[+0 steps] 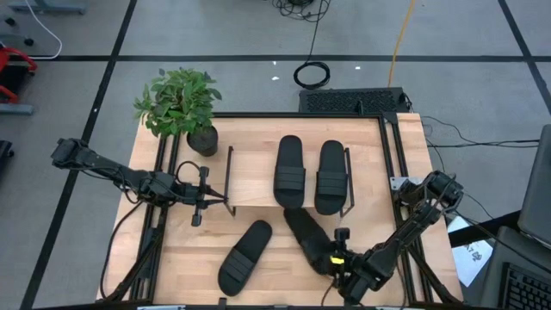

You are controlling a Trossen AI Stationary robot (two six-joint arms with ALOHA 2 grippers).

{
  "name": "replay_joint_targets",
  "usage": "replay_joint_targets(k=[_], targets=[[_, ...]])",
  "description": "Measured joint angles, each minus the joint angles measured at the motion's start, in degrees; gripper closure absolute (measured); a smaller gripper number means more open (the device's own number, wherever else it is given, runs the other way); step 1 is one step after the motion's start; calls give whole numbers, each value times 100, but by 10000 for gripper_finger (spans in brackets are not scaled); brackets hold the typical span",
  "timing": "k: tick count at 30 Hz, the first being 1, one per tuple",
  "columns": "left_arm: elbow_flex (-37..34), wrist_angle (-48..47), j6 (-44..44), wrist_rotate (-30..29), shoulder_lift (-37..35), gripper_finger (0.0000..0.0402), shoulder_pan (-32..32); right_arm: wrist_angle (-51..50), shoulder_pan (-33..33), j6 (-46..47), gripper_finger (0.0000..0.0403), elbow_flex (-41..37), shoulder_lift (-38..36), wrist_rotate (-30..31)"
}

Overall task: Pick and place slides into the shelf
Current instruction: Put the black slipper under the shelf

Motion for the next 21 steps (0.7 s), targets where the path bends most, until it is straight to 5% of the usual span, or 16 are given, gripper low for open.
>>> replay_joint_targets(k=[8, 21], targets=[[0, 2, 4, 0, 0, 371, 0, -77, 367, -98, 251, 2, -527, 462], [0, 2, -59, 4, 0, 371, 2, -509, 700, 1338, 254, -460, -690, -740]])
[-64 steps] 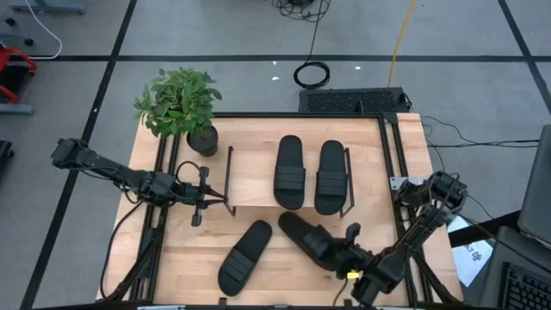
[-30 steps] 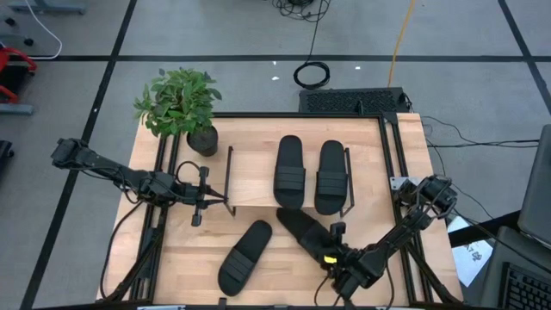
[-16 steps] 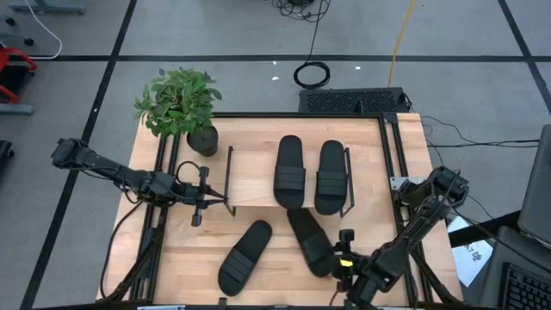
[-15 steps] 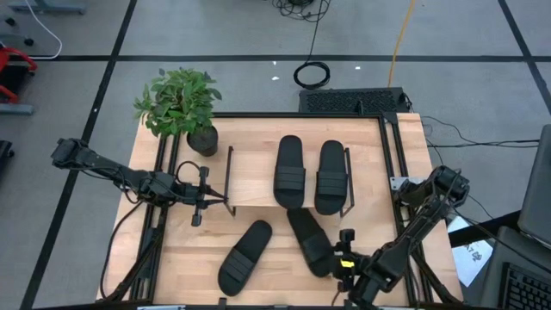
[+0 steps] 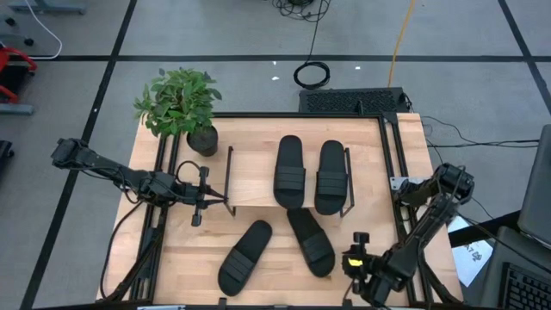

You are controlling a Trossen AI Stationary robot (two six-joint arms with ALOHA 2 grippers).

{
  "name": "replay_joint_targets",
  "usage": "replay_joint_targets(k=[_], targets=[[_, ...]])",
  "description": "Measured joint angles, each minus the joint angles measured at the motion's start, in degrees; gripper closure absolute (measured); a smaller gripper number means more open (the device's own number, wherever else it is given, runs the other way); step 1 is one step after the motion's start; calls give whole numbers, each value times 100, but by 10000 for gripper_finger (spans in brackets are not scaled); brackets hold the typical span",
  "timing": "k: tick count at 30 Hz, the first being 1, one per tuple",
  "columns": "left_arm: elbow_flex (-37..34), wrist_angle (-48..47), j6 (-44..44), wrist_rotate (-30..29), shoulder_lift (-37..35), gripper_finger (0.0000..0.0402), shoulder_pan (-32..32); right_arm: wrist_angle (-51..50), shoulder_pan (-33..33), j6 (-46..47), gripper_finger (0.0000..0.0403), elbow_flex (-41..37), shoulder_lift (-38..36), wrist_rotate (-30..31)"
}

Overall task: Pick and place slides into the shelf
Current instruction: Put the black slipper under the shelf

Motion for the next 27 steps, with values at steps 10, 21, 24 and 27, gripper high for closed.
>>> replay_joint_targets(k=[10, 21, 24, 27], targets=[[0, 17, 72, -1, 0, 371, 0, 995, -451, 240, 255, -997, 1, -16], [0, 26, -47, -2, 0, 371, 0, 3201, -592, -1088, 255, -1365, -1, -144], [-2, 22, -54, -2, 0, 371, 0, 3601, -592, -1500, 255, -1364, -2, -176], [0, 20, -54, -2, 0, 371, 0, 3596, -592, -1628, 255, -1363, -5, -182]])
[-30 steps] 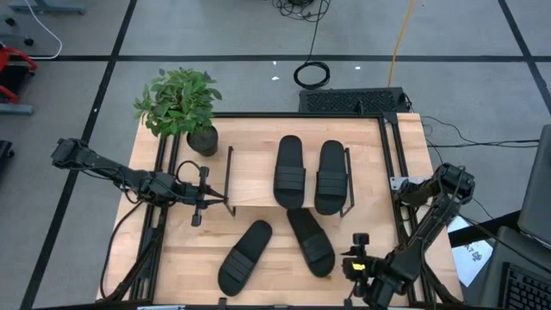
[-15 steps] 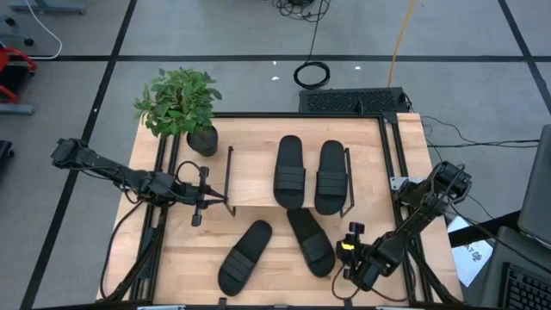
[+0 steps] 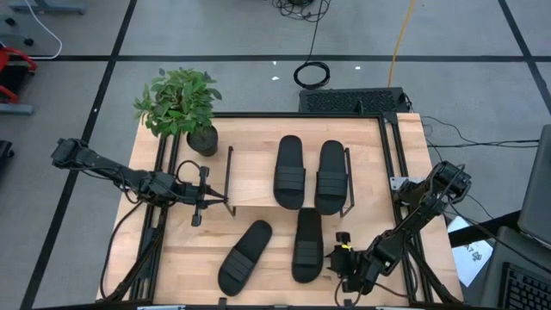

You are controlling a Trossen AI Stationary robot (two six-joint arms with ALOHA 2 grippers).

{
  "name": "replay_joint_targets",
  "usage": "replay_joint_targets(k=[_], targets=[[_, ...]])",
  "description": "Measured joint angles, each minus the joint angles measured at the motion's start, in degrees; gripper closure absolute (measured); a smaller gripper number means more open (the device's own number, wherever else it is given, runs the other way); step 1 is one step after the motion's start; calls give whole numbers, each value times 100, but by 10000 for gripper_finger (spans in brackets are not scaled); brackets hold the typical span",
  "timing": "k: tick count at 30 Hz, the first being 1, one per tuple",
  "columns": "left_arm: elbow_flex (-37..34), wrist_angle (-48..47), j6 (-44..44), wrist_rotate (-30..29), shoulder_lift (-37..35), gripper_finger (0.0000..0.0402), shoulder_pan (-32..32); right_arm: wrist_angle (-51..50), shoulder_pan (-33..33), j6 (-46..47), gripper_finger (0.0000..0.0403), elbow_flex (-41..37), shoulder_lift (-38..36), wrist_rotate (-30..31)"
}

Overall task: Pick and place slides into the shelf
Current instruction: Put the black slipper under the shelf

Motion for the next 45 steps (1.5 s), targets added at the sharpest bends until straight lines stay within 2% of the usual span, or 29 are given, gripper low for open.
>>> replay_joint_targets(k=[8, 15, 17, 28, 34, 39, 45], targets=[[-1, -2, -2, -1, 0, 371, -2, -38, 119, -72, 255, 0, -303, -57], [0, -4, 21, -1, 0, 371, 0, 159, 390, -636, 255, 0, -932, 962], [-1, -9, 24, -2, 0, 371, 0, 304, 391, -935, 255, 0, -951, 1078], [0, -22, 0, -2, -2, 371, -2, 696, -43, -1690, 255, 0, -800, 781], [0, -24, 26, -2, -2, 371, 0, 944, -74, -2400, 254, 4, -806, 1189], [0, -40, 0, 0, -2, 371, -2, 531, -293, -2456, 254, 4, -874, 1240], [0, -57, 15, -2, -2, 371, 0, -160, -567, -2085, 254, 4, -870, 1215]])
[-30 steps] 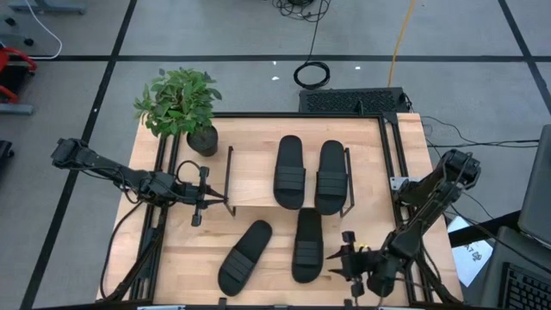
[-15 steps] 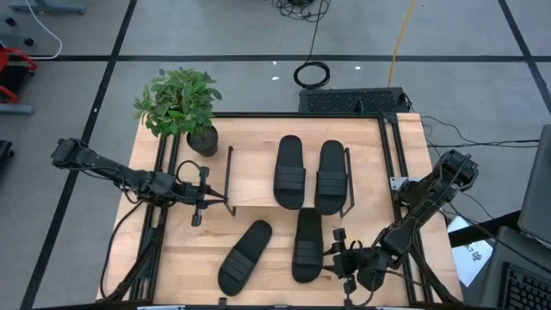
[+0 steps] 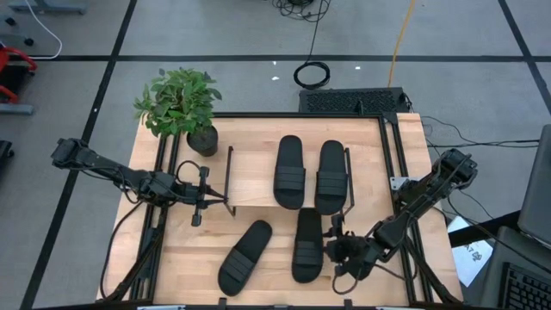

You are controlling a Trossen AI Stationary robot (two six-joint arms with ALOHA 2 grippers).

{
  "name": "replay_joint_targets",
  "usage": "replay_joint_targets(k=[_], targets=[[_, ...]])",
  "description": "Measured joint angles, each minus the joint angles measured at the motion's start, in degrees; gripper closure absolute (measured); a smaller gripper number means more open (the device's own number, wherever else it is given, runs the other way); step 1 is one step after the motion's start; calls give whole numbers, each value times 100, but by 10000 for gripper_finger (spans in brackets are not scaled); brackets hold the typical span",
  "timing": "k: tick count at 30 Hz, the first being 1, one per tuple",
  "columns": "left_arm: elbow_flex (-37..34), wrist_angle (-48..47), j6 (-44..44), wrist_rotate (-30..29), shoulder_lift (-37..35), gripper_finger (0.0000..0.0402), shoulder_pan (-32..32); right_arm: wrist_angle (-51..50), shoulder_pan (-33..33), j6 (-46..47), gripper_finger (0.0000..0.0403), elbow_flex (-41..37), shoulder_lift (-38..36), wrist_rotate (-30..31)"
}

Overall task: Pick and place slides into the shelf
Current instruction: Put the black slipper under the shelf

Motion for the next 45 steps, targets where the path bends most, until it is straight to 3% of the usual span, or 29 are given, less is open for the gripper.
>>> replay_joint_targets(k=[3, 9, 17, 31, 38, 45], targets=[[0, -2, -15, 0, 0, 371, -1, 281, 28, -114, 254, 0, 0, -50], [0, -9, -53, 0, 0, 371, -2, 1003, 273, -139, 254, 0, 56, -744], [0, -15, 79, 0, 0, 371, -1, 2111, 291, -439, 270, 0, 653, -1610], [0, 1, 29, -2, 0, 371, -2, 2166, 141, -625, 297, 0, 695, -1631], [18, -55, 793, 140, 2, 371, -227, 2059, 381, -1906, 298, 0, 8, -1642], [291, -41, 1967, 1299, 6, 371, -280, 1606, 446, -3143, 298, 0, -1392, -2555]])
